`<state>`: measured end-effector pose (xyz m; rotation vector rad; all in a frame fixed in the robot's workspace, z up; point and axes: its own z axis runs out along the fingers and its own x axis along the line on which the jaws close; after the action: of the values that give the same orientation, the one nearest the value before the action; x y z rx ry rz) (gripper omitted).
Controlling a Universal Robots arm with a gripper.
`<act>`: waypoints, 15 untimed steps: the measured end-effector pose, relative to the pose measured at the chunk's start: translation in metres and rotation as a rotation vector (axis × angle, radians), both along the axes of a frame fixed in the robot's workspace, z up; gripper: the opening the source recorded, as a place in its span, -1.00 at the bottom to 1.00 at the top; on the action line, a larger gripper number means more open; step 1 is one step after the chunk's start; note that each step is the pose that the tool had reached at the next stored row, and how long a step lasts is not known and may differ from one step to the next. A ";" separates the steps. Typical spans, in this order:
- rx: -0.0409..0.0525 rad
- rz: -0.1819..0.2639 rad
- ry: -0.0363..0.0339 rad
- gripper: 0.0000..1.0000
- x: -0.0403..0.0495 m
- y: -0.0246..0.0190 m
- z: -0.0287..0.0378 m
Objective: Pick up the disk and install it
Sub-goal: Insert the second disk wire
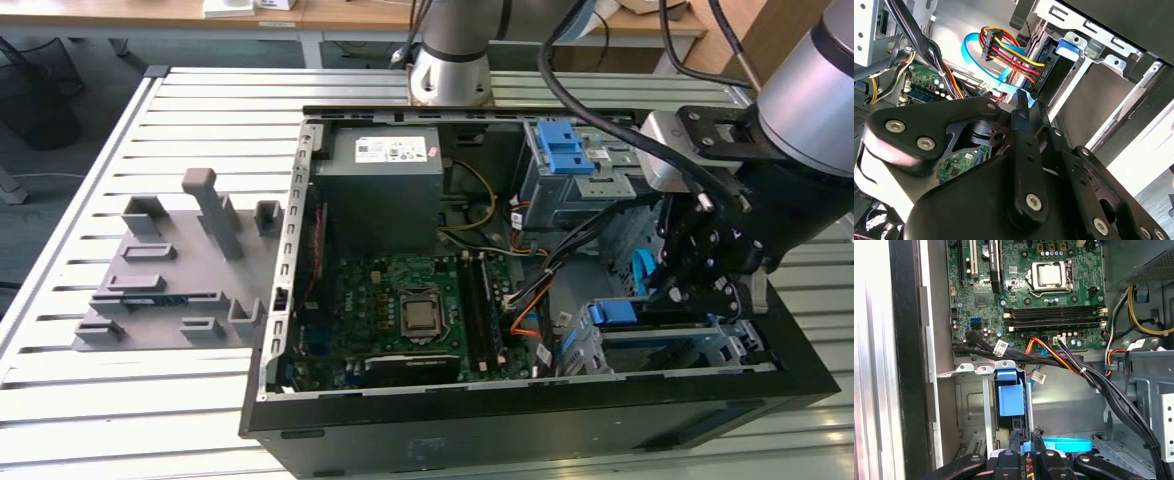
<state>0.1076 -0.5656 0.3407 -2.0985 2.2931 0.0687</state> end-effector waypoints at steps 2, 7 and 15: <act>0.0001 0.000 0.0000 -0.53 0.0000 0.0000 0.0011; 0.0001 0.000 0.0000 -0.68 0.0000 0.0000 0.0020; 0.0000 0.000 0.0000 -0.79 0.0020 0.0000 -0.0035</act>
<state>0.1096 -0.5656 0.3372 -2.0985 2.2930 0.0687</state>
